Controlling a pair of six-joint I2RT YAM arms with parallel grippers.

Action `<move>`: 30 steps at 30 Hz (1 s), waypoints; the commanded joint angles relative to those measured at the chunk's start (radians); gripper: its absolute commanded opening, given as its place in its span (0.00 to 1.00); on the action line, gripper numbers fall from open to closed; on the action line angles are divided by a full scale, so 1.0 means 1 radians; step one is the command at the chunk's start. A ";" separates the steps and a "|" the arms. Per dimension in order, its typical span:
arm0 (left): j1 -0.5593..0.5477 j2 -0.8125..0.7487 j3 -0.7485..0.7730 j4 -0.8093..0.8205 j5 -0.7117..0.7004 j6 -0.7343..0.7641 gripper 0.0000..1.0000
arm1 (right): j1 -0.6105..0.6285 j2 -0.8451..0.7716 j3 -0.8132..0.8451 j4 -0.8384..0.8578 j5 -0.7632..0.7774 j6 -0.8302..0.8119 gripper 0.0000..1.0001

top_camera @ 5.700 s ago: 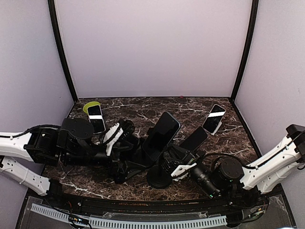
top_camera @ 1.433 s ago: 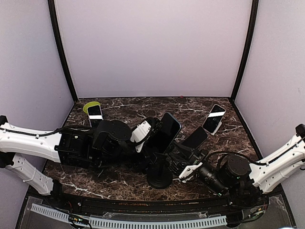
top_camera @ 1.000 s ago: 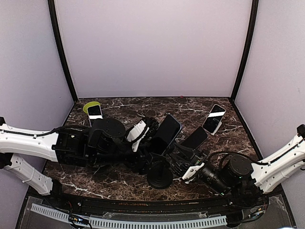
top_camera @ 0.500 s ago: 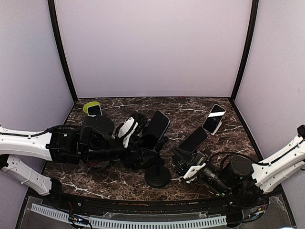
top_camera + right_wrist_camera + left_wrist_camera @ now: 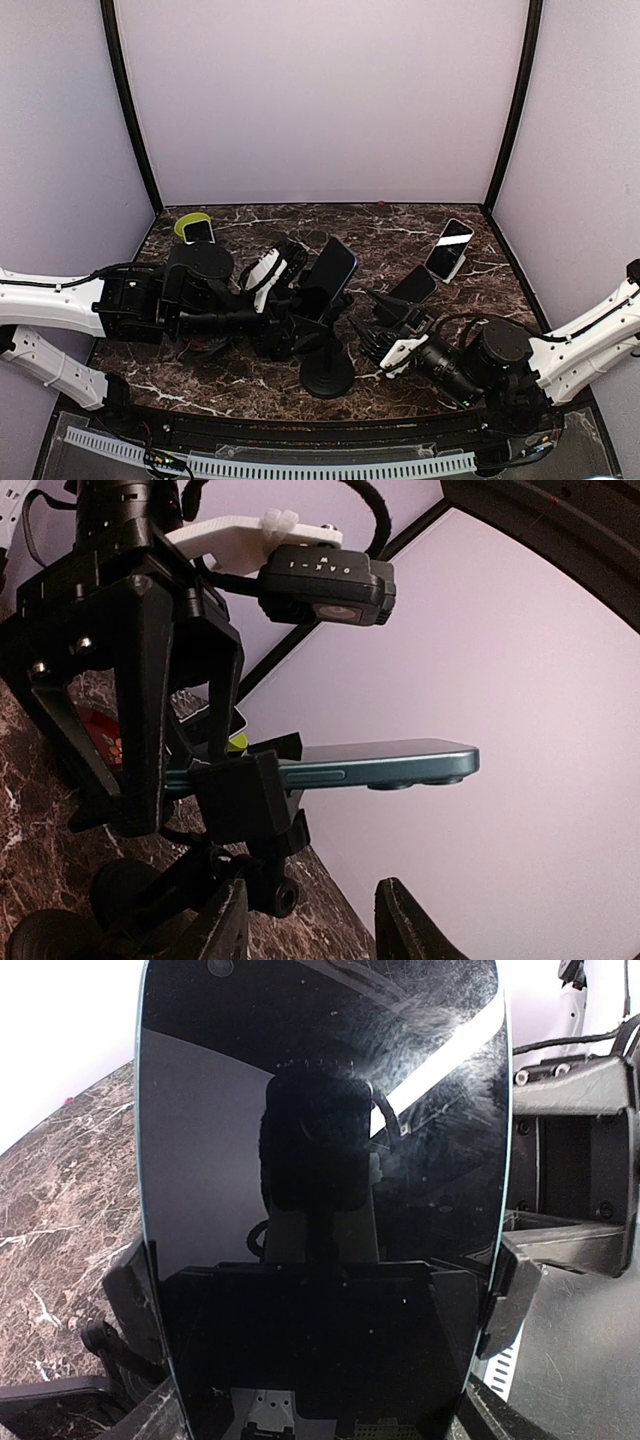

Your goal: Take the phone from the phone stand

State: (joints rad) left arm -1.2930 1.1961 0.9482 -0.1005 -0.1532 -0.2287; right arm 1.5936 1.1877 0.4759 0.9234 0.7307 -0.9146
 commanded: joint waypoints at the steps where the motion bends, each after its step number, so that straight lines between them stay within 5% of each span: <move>1: 0.001 -0.044 0.004 0.109 0.033 -0.008 0.50 | -0.009 0.022 0.058 -0.020 -0.028 0.012 0.45; 30: -0.016 -0.016 0.022 0.098 0.060 0.022 0.45 | -0.032 0.104 0.127 -0.017 -0.065 -0.011 0.40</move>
State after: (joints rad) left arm -1.2945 1.1965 0.9482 -0.0978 -0.1097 -0.2173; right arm 1.5703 1.2839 0.5671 0.8463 0.6731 -0.9222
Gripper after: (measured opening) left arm 0.773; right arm 0.410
